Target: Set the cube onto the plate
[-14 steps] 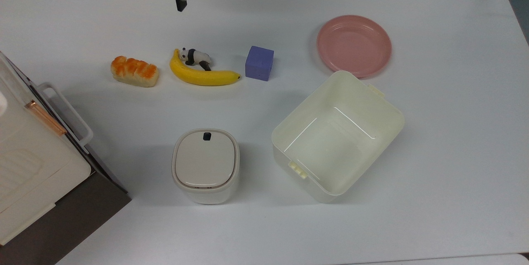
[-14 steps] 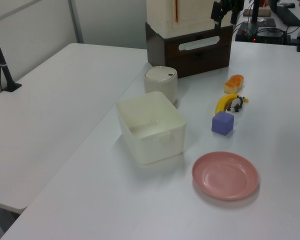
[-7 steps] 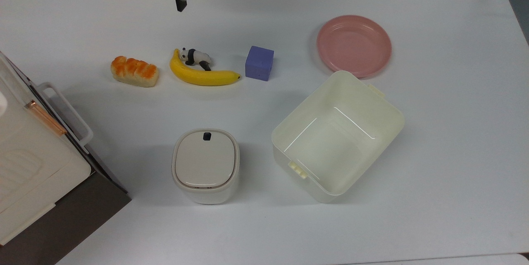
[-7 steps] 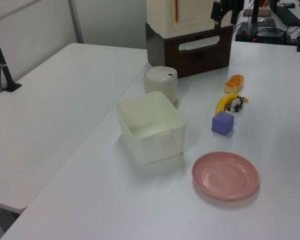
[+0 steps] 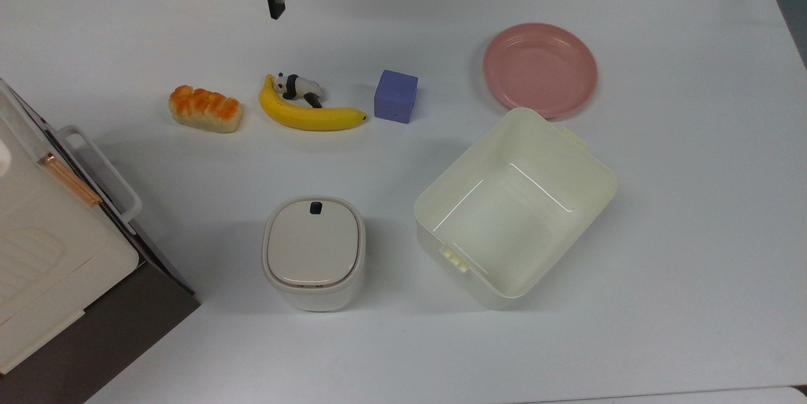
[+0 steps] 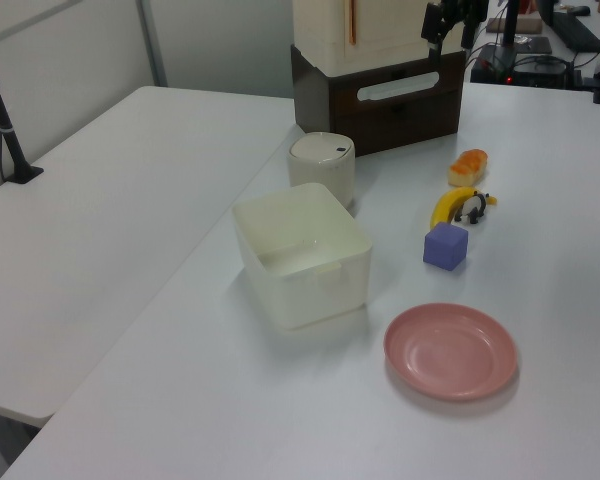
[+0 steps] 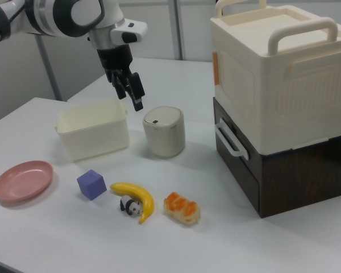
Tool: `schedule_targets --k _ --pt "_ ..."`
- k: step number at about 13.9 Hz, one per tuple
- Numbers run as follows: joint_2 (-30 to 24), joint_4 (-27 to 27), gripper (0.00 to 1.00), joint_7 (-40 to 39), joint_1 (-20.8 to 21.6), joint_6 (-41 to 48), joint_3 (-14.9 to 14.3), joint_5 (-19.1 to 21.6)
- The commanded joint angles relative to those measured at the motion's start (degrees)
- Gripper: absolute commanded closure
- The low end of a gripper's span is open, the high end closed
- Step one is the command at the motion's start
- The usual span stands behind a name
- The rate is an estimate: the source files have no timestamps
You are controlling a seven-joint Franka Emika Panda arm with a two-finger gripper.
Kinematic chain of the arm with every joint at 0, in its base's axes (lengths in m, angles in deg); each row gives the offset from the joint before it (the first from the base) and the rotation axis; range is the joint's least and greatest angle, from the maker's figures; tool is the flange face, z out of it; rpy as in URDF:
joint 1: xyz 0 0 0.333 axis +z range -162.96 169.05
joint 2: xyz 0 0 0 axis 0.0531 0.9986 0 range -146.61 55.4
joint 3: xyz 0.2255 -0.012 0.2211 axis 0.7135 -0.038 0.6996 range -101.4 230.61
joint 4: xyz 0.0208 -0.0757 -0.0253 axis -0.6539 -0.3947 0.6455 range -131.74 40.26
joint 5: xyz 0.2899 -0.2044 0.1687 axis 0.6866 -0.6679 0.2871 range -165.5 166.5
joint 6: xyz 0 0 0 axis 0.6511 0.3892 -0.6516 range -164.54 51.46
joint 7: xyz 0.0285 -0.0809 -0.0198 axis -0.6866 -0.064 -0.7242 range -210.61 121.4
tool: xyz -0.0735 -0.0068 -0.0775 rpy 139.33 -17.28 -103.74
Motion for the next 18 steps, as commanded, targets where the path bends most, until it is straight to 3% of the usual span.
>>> schedule_targets --k 1,3,6,8,13,18 --pt "0.26 -0.04 0.00 3.08 0.11 -3.59 0.05 0.57" --pt "-0.61 -0.82 0.00 4.31 0.10 -5.35 0.31 0.31" --pt "-6.48 -8.18 0.00 4.14 0.54 -8.60 0.66 -0.48" --pt "-7.82 -9.79 0.00 3.88 0.81 -8.87 0.66 -0.74" --pt "-7.30 -7.07 0.00 3.88 1.69 -7.21 0.57 -0.74" --pt "-4.05 0.66 0.00 -2.26 1.51 4.03 0.05 -0.13"
